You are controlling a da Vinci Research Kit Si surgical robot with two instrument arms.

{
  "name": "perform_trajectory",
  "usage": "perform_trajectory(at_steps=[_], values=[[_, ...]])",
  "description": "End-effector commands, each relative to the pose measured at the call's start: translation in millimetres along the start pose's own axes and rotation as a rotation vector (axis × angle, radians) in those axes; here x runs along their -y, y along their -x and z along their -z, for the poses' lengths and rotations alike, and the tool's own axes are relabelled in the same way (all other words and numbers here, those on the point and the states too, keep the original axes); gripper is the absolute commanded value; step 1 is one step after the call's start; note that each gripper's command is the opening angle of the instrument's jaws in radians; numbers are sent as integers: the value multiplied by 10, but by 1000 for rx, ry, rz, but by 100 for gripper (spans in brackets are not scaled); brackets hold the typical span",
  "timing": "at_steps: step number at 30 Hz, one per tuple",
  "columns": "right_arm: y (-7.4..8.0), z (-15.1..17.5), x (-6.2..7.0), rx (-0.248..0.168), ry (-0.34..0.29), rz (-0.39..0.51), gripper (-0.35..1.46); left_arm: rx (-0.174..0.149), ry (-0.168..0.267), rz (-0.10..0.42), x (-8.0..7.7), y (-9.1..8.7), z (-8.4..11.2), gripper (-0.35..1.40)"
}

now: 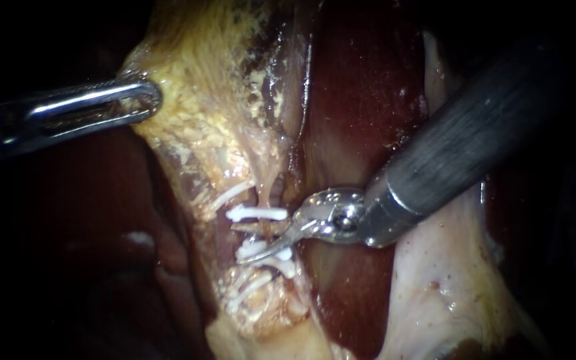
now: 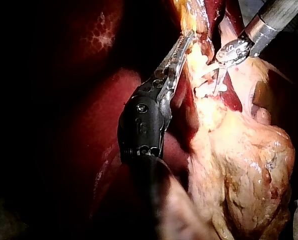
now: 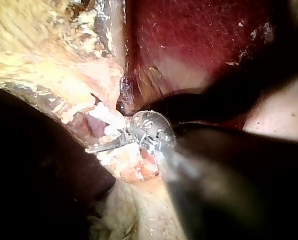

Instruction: Go to the cutting position right tube

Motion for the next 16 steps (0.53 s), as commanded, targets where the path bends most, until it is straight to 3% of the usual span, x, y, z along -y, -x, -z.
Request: perform_trajectory(at_steps=[1, 16], values=[[0, 0, 0, 0, 1, -1, 100, 0, 0, 0, 0, 0, 0, -35], [0, 1, -2, 0, 1, -1, 100, 0, 1, 0, 0, 0, 0, -35]])
